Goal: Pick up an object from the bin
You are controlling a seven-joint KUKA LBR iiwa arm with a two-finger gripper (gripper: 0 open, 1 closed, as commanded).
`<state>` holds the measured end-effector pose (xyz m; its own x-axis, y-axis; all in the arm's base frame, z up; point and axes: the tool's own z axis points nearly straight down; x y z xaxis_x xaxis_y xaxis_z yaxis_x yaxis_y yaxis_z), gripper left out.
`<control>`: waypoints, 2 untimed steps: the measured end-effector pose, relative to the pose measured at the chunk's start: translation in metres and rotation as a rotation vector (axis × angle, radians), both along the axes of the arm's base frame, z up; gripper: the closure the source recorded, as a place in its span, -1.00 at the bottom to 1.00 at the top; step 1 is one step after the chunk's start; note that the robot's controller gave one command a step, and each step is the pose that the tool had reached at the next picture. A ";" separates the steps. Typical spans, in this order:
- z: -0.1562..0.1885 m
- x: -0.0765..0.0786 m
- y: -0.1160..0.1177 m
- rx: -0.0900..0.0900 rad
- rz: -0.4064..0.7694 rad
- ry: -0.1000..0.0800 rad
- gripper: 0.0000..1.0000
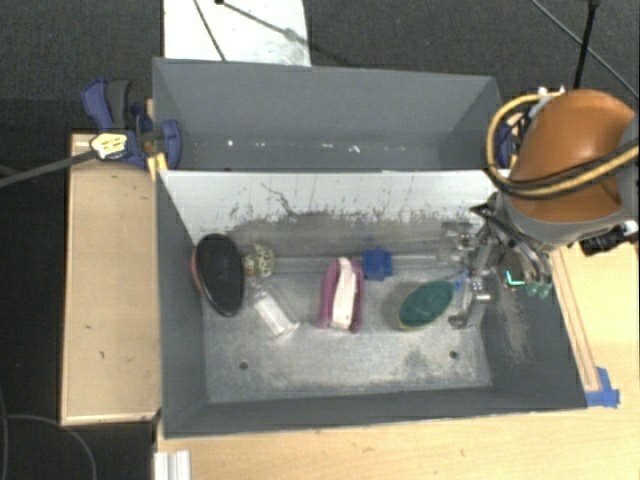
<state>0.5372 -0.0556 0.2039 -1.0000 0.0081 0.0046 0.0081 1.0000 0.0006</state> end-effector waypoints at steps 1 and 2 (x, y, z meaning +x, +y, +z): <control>-0.072 0.017 -0.010 0.000 -0.124 -0.001 -1.00; -0.137 0.020 -0.021 0.000 -0.159 0.000 -1.00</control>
Offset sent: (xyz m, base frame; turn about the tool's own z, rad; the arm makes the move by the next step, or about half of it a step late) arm 0.0171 -0.0103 -0.0690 0.1241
